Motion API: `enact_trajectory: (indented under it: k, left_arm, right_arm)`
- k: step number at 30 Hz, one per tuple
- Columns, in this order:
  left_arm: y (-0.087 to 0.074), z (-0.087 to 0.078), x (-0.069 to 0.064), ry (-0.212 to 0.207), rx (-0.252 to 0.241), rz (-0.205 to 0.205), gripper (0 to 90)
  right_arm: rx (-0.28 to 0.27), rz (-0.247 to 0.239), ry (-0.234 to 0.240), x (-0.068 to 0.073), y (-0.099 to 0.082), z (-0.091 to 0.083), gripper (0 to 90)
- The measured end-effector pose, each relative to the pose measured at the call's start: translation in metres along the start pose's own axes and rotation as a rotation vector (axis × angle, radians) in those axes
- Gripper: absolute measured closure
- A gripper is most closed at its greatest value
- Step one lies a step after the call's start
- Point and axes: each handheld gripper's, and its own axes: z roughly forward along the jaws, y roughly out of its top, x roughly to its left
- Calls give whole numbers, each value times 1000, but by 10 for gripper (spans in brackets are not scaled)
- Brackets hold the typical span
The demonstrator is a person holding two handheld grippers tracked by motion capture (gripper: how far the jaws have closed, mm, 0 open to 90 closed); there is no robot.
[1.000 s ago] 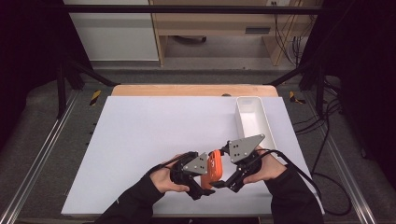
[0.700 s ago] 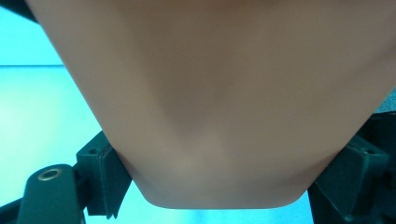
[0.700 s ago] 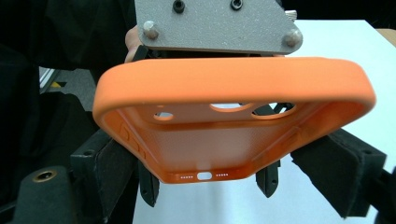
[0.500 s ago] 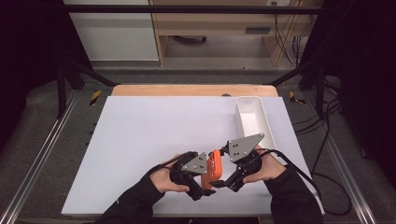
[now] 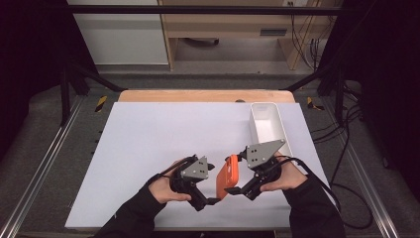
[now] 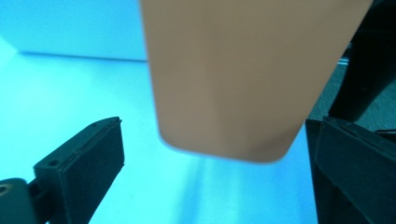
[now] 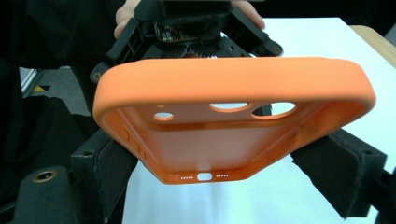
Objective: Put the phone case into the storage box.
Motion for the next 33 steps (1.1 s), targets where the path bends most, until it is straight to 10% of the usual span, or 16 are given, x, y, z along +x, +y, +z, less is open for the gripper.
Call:
enact_trajectory:
  k: [33]
  left_arm:
    - [-76,-64,25,298,-146,-275,8]
  right_arm:
    - [-35,111,-215,-12,4,-46,157]
